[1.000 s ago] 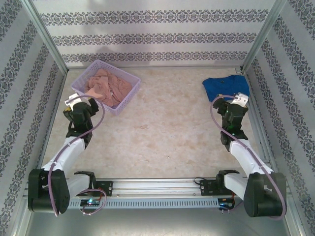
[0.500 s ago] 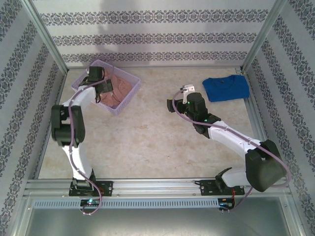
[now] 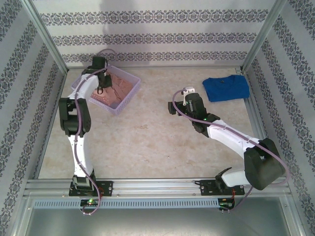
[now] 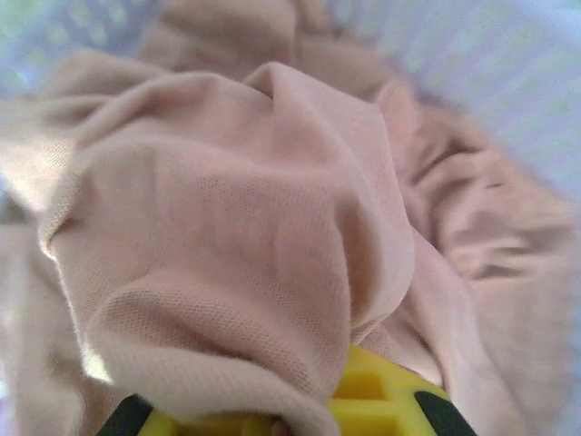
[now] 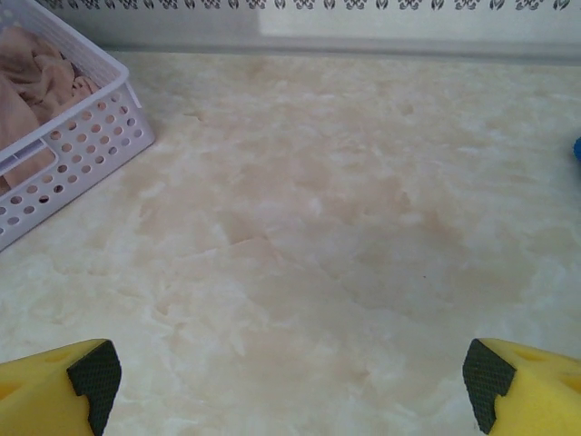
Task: Fold the inside-out t-shirt
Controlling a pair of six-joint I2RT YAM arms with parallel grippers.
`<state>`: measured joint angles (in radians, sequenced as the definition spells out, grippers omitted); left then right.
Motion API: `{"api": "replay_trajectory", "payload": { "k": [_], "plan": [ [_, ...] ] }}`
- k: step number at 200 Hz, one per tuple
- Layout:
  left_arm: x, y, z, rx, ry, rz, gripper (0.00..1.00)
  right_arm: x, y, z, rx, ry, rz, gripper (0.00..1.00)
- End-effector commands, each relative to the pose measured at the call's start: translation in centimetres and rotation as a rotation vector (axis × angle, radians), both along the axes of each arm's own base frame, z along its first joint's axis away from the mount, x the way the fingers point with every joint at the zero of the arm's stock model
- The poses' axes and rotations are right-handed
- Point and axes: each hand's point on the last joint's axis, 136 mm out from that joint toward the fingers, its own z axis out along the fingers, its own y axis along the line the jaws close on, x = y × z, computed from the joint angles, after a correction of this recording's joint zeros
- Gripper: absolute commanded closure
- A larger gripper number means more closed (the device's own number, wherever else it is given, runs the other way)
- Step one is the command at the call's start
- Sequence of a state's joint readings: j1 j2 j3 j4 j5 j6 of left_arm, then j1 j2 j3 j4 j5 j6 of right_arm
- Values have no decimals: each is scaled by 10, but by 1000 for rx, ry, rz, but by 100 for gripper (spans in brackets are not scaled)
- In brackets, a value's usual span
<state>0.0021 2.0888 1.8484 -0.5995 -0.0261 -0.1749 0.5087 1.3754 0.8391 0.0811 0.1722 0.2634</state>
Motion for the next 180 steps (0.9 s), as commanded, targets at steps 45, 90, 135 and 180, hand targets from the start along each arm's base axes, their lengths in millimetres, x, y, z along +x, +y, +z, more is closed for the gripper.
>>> {"api": "replay_trajectory", "payload": {
  "k": [45,90,135,180],
  "plan": [
    [-124,-123,365,-252,-904,-335,100,2,-29,79,-41,-119,-83,2],
    [-143,-222,371,-384,-855,-573,100,-13,-92,139,-38,-185,-234,2],
    [-141,-306,240,-467,-566,-643,90,-50,-166,181,-90,-249,-424,2],
    [-132,-281,117,-218,-328,-540,14,-43,-141,161,-36,-182,-299,2]
  ]
}}
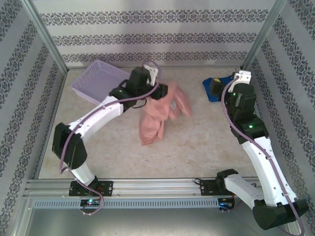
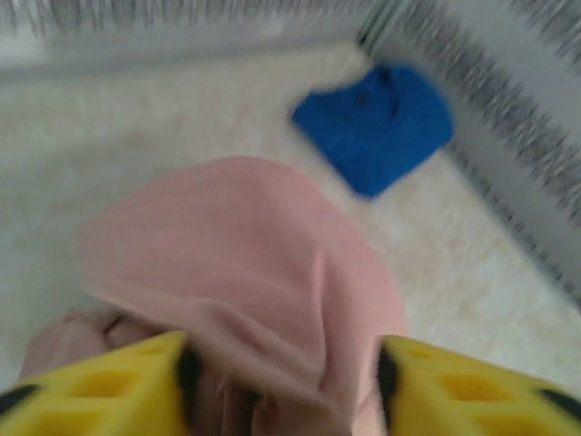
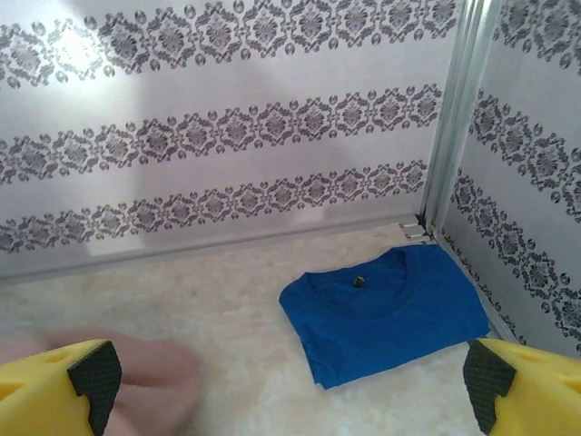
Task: Fold the inside-out t-shirt
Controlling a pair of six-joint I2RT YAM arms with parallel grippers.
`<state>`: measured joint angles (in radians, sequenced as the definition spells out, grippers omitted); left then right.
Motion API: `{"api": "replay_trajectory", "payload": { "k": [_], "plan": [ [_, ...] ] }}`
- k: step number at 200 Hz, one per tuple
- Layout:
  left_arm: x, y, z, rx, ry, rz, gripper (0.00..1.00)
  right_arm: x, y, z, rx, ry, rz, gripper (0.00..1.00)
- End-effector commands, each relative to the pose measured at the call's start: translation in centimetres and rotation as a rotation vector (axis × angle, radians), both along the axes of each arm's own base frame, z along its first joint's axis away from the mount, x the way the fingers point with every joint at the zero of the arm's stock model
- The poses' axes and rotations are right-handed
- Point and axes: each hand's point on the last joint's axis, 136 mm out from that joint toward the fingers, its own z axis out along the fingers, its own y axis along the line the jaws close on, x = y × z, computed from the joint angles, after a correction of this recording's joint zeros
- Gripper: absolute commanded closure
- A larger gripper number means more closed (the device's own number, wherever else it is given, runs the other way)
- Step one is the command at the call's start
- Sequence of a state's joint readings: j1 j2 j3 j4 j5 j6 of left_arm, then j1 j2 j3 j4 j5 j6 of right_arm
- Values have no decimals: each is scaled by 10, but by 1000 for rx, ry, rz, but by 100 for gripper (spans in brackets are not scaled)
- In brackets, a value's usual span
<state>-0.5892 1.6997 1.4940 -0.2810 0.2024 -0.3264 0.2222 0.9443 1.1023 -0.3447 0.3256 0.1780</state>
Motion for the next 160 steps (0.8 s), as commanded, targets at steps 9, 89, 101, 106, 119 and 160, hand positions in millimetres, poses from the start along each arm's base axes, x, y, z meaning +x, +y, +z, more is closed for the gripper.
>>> {"api": "replay_trajectory", "payload": {
  "k": [9,89,101,106,119,160],
  "plan": [
    [15,73,-2,196,-82,230,5,11,31,-38,35,121,136,2],
    [49,260,-85,124,284,693,1,31,162,-108,76,294,469,2],
    [38,292,-87,160,285,792,1,32,174,-116,72,314,497,2],
    [32,306,-87,190,281,838,0,31,180,-118,72,321,513,2],
    [19,331,-91,231,270,928,0,32,192,-127,65,342,542,2],
    [25,342,-137,224,386,926,8,36,216,-146,53,391,593,2]
  ]
}}
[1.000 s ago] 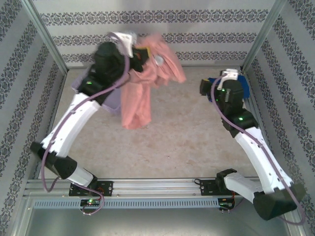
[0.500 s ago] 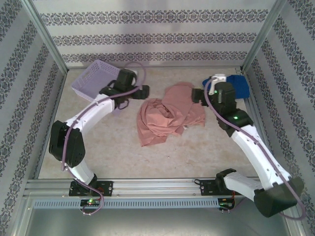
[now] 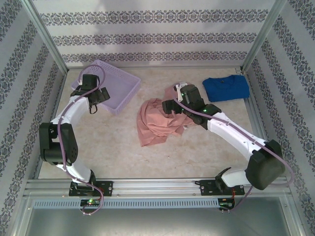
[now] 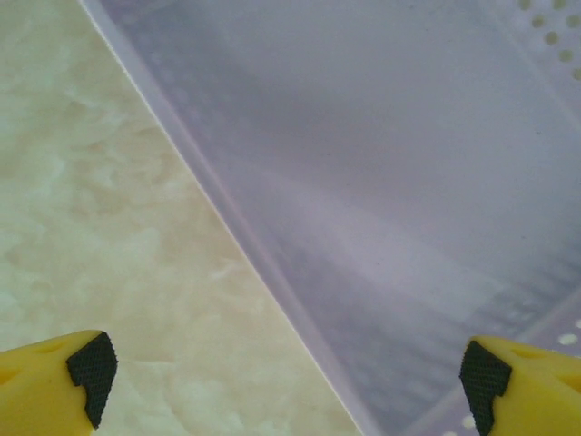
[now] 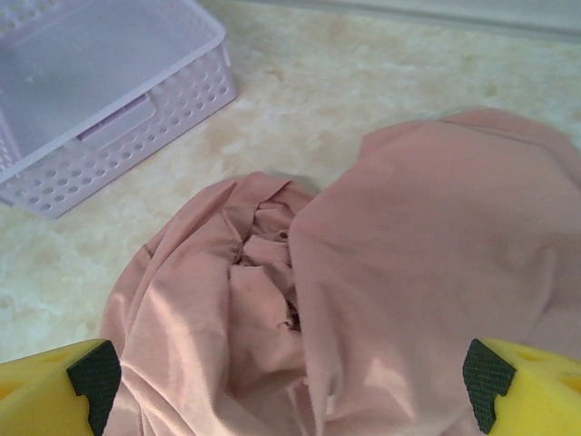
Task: Fold the inside-out t-shirt
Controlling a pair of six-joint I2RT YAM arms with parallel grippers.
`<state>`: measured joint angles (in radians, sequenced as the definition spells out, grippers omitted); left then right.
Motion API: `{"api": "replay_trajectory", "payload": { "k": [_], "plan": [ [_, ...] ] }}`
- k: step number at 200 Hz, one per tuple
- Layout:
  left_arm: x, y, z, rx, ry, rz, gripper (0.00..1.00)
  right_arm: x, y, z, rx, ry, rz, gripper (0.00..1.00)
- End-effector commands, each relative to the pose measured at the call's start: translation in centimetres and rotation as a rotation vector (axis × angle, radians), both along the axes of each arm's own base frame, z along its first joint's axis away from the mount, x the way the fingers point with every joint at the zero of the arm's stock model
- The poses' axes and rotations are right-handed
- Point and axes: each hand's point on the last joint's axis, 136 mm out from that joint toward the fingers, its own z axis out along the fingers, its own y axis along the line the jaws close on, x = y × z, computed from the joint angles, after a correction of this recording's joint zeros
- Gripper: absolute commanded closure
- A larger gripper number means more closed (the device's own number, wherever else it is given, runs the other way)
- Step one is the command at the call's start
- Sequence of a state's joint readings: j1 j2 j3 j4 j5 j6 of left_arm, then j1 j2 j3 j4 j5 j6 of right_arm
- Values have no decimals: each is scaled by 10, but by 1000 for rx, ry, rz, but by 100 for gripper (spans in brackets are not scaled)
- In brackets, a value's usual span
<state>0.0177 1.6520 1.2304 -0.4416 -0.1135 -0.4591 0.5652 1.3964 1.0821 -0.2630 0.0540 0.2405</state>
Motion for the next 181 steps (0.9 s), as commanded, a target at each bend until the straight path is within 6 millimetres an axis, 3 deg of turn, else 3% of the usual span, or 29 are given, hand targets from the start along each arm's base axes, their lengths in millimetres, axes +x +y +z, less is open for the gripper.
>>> {"api": "replay_trajectory", "payload": {
  "k": [1,23,58,107,122,134,154,168,181],
  "plan": [
    [7,0,-19,-26,47,12,8,7,18,12,45,-17,32,2],
    [15,1,-35,-27,87,-5,25,5,18,5,27,1,32,2],
    [7,22,-48,-14,127,10,52,1,13,-6,13,13,18,2],
    [-1,55,-39,146,253,-88,79,4,19,-13,11,43,34,2],
    [-7,79,-30,297,310,-76,79,5,25,-14,12,63,54,2],
    [-13,107,-18,419,362,-28,74,6,27,-17,-1,79,62,2],
    [-20,151,8,530,430,89,46,8,29,-19,-12,89,69,2],
    [-13,157,26,516,390,112,34,9,30,-19,-8,87,68,2],
    [-2,142,43,453,319,102,30,10,31,-21,-3,90,62,2]
  ]
}}
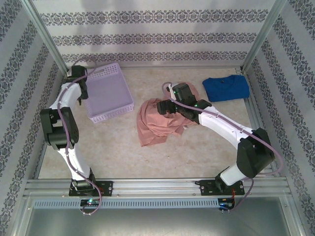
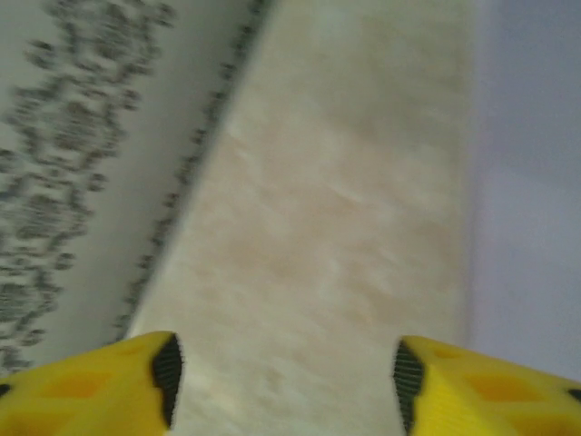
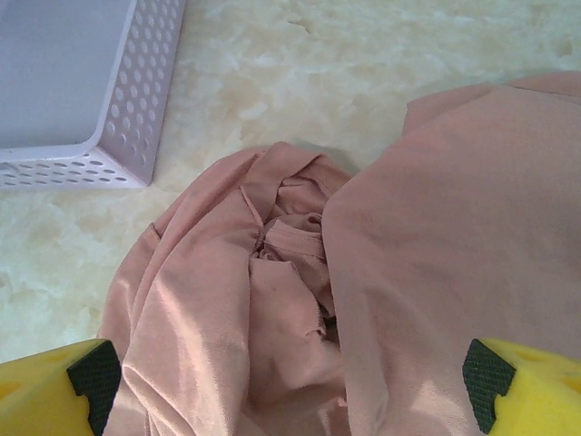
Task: Fold the inside-out t-shirt
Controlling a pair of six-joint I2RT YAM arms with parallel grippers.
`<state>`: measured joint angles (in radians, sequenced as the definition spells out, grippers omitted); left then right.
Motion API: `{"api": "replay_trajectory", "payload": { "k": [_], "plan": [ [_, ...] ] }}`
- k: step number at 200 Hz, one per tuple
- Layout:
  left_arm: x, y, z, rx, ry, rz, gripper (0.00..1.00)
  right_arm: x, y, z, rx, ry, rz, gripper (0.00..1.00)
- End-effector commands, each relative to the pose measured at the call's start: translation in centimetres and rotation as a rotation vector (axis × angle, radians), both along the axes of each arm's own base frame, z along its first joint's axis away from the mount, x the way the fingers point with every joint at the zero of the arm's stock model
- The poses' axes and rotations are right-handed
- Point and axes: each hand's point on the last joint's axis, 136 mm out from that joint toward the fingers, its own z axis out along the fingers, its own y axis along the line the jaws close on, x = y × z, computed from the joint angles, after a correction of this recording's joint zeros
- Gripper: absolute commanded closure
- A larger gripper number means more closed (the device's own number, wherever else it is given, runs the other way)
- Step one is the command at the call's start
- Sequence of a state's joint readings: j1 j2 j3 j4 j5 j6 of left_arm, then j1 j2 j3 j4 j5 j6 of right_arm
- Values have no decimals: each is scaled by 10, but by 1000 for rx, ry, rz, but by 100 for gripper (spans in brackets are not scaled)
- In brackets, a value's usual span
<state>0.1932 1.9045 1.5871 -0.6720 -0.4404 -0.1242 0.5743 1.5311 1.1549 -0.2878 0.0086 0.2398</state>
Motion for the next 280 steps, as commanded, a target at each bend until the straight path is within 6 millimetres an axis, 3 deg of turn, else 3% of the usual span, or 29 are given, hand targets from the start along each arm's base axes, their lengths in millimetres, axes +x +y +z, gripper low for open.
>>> {"api": "replay_trajectory", "payload": {
  "k": [1,8,15,41,56,75,88,100,117,139,207,232,257,280],
  "plan": [
    [-10,7,31,33,24,25,30,0,10,7,20,2,16,2],
    [1,-17,41,-39,-42,-26,29,1,9,6,18,3,10,2],
    [14,-54,46,-141,-113,-116,29,1,7,5,12,0,0,2],
    [50,-236,60,-457,-314,-528,21,9,-16,10,-22,-35,-73,2],
    [57,-312,51,-564,-283,-650,21,16,-38,18,-15,-54,-143,2],
    [64,-376,26,-651,-221,-737,23,19,-68,28,13,-90,-231,2],
    [67,-401,6,-688,-166,-757,24,18,-82,35,32,-115,-270,2],
    [70,-411,-13,-685,-116,-746,25,15,-90,38,38,-131,-287,2],
    [73,-402,-36,-628,-36,-694,26,12,-92,39,40,-130,-288,2],
    [76,-371,-53,-537,19,-623,26,9,-91,32,42,-113,-284,2],
    [83,-238,-67,-385,18,-386,26,6,-79,18,63,-80,-255,2],
    [87,-198,-78,-350,40,-326,26,3,-75,16,61,-73,-245,2],
    [91,-157,-75,-301,30,-275,26,1,-74,16,63,-71,-243,2],
    [107,-136,-70,-288,-5,-278,27,1,-73,10,54,-56,-242,2]
  ]
}}
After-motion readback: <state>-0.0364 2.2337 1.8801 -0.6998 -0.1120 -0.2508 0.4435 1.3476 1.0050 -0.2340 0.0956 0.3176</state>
